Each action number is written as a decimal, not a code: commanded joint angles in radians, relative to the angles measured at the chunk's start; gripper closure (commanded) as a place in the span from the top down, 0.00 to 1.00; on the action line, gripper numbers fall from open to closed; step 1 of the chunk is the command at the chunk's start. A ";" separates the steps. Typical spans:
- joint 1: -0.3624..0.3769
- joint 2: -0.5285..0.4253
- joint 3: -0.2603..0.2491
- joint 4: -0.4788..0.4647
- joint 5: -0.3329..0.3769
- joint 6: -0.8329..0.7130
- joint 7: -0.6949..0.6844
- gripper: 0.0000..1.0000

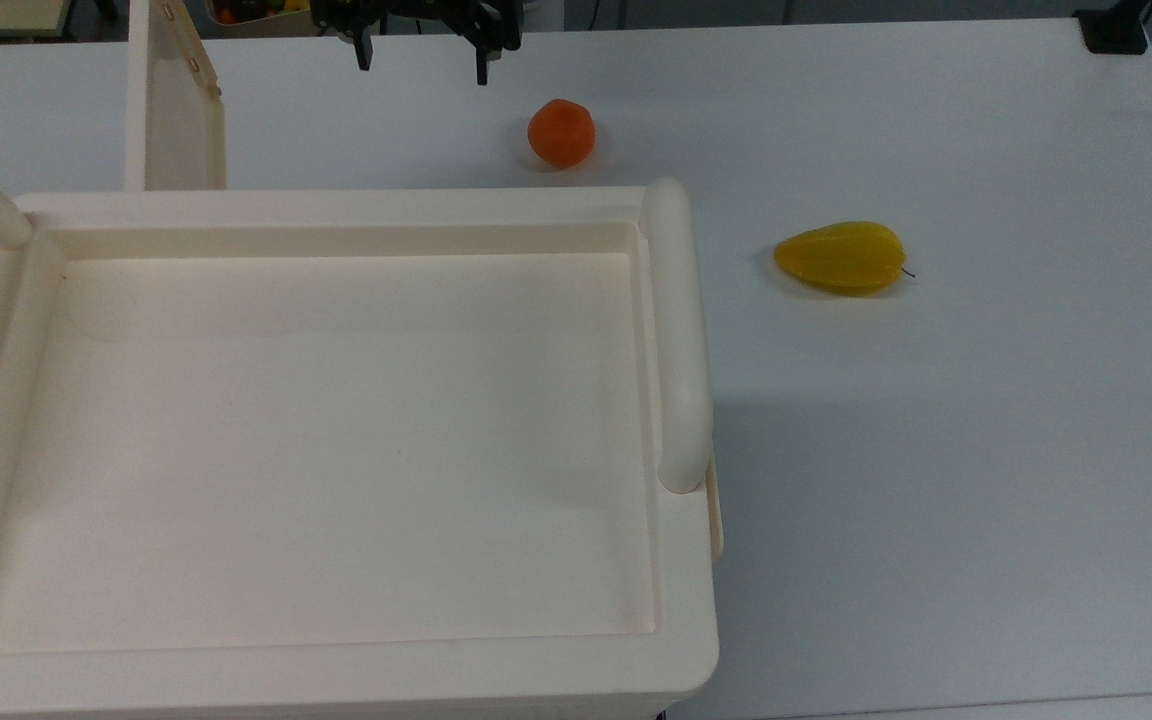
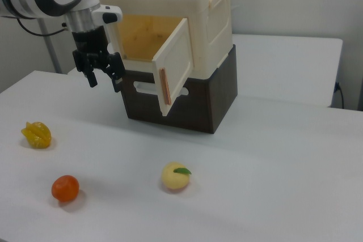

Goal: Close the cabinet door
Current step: 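Move the gripper up toward the open cream cabinet door's edge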

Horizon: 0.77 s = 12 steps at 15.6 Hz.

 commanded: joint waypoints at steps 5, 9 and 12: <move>0.003 -0.020 -0.004 -0.031 0.005 0.027 -0.045 0.00; -0.001 -0.017 -0.004 -0.030 0.004 0.030 -0.045 0.00; -0.008 -0.012 -0.004 0.008 0.004 0.028 -0.046 0.00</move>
